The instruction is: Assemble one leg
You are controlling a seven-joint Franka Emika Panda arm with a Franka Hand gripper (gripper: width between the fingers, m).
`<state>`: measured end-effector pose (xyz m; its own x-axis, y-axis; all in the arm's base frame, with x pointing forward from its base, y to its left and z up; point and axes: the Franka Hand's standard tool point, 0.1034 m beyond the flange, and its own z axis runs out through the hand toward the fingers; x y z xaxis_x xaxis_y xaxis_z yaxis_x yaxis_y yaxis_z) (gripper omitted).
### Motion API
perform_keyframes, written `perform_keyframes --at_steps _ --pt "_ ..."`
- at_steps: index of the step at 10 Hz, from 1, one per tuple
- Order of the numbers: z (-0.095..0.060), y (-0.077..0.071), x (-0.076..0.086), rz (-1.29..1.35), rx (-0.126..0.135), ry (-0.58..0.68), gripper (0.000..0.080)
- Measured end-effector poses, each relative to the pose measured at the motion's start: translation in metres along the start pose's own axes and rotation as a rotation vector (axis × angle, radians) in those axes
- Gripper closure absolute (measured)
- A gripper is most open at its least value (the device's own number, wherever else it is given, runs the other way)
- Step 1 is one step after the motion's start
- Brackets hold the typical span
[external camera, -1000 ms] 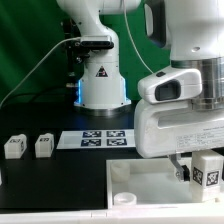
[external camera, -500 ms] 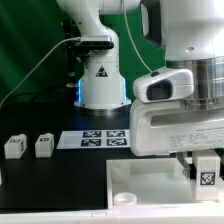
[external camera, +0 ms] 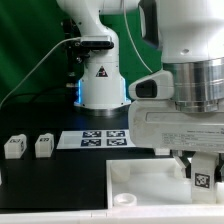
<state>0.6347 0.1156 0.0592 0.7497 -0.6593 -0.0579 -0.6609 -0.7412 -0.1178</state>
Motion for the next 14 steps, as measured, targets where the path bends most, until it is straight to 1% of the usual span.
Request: perform_keyframes --at_steps 1,3,4,6,7,8,9,10,11,12,13,14 --pt "0.001 0.000 -0.001 0.147 0.005 -0.011 0.0506" --pt "0.003 0.000 -0.003 0.472 0.027 -0.039 0.0506" --pt "0.005 -0.002 -0.006 0.603 0.026 -0.038 0.0506" --pt "0.011 -0.004 -0.009 0.911 0.080 -0.045 0.0510" --pt "0.010 -0.005 -0.009 0.993 0.087 -0.045 0.0510" --pt "0.010 -0.005 -0.008 0.999 0.087 -0.045 0.0510" --pt "0.011 -0.005 -0.009 0.991 0.086 -0.044 0.0402" --pt "0.011 -0.005 -0.010 0.924 0.084 -0.042 0.0402" --pt "0.011 -0.007 -0.014 0.826 0.080 -0.044 0.0236" --pt "0.011 -0.008 -0.017 0.686 0.079 -0.037 0.0236" --pt "0.009 -0.011 -0.021 0.505 0.063 -0.024 0.0163" --pt "0.006 -0.014 -0.027 0.363 0.039 -0.012 0.0154"
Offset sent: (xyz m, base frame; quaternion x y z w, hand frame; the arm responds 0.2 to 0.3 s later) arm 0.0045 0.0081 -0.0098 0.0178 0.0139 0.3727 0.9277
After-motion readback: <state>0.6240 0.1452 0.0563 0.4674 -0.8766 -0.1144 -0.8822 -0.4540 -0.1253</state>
